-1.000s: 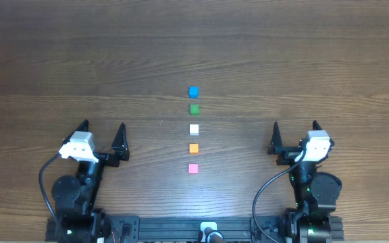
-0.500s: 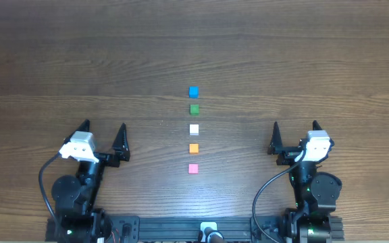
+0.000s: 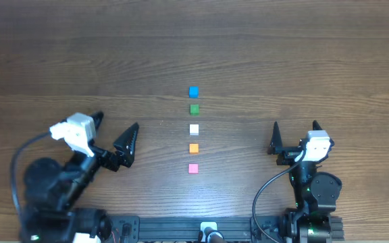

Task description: Stack Cubes

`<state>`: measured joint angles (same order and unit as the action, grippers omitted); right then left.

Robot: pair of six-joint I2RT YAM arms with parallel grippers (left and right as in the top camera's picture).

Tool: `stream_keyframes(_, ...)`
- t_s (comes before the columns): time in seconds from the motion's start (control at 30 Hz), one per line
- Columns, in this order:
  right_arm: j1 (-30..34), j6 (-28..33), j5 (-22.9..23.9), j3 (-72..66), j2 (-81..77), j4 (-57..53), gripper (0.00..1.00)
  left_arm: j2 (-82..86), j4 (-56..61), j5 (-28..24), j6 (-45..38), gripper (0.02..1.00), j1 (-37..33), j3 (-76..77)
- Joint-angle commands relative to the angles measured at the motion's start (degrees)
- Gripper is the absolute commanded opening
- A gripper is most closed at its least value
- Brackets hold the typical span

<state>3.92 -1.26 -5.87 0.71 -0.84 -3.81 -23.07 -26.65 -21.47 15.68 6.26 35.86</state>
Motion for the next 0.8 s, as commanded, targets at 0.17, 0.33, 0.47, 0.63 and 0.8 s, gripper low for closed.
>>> stream_keyframes(0.17, -0.26, 0.07, 0.35, -0.42, 0.52, -0.04, 0.991, -17.00, -14.82, -3.56, 5.20, 0.998, 7.04, 20.28)
stream_keyframes(0.33, -0.26, 0.07, 0.35, -0.42, 0.52, -0.04, 0.993, -24.44, -20.28, -1.57, 12.92, 0.996, 11.76, 21.57)
stream_keyframes(0.47, -0.26, 0.07, 0.35, -0.42, 0.52, -0.04, 0.991, -29.70, -25.16, 2.60, 17.18, 0.996, 16.57, 21.46)
stream_keyframes(0.63, -0.26, 0.07, 0.35, -0.42, 0.52, -0.04, 0.993, -36.57, -23.06, 7.58, 22.62, 0.996, 25.16, 21.46)
stream_keyframes(0.8, -0.26, 0.07, 0.35, -0.42, 0.52, -0.04, 0.993, -43.04, -20.90, 10.12, 28.89, 0.996, 32.04, 21.46)
